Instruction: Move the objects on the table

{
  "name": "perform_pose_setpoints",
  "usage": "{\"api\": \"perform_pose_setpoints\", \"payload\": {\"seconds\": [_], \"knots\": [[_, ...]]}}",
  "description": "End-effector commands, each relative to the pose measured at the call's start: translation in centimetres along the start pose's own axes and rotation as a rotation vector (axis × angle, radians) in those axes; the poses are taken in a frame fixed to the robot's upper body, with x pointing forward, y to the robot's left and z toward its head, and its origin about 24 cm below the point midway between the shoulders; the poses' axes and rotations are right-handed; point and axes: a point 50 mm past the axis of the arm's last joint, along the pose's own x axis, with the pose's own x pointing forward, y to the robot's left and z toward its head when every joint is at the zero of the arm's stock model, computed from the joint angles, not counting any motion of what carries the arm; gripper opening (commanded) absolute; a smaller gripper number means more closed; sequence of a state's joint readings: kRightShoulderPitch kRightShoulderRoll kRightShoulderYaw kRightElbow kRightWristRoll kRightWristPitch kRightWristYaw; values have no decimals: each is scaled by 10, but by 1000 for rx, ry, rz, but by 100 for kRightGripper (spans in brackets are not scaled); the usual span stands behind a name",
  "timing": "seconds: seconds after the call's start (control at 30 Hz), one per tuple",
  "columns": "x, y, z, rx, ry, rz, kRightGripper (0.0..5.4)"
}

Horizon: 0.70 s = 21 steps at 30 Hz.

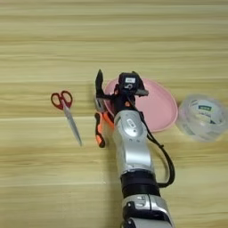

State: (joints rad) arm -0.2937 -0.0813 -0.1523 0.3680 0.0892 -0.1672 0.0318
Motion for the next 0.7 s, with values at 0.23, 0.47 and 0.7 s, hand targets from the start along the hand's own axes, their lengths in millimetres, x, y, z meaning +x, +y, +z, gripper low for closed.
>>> {"api": "perform_pose_setpoints", "payload": {"seconds": [0.23, 0.47, 0.7], "knots": [[16, 4, 33, -2, -139, 23, 538], [16, 5, 33, -5, -143, 22, 538], [15, 4, 38, -56, -174, 25, 538]]}}
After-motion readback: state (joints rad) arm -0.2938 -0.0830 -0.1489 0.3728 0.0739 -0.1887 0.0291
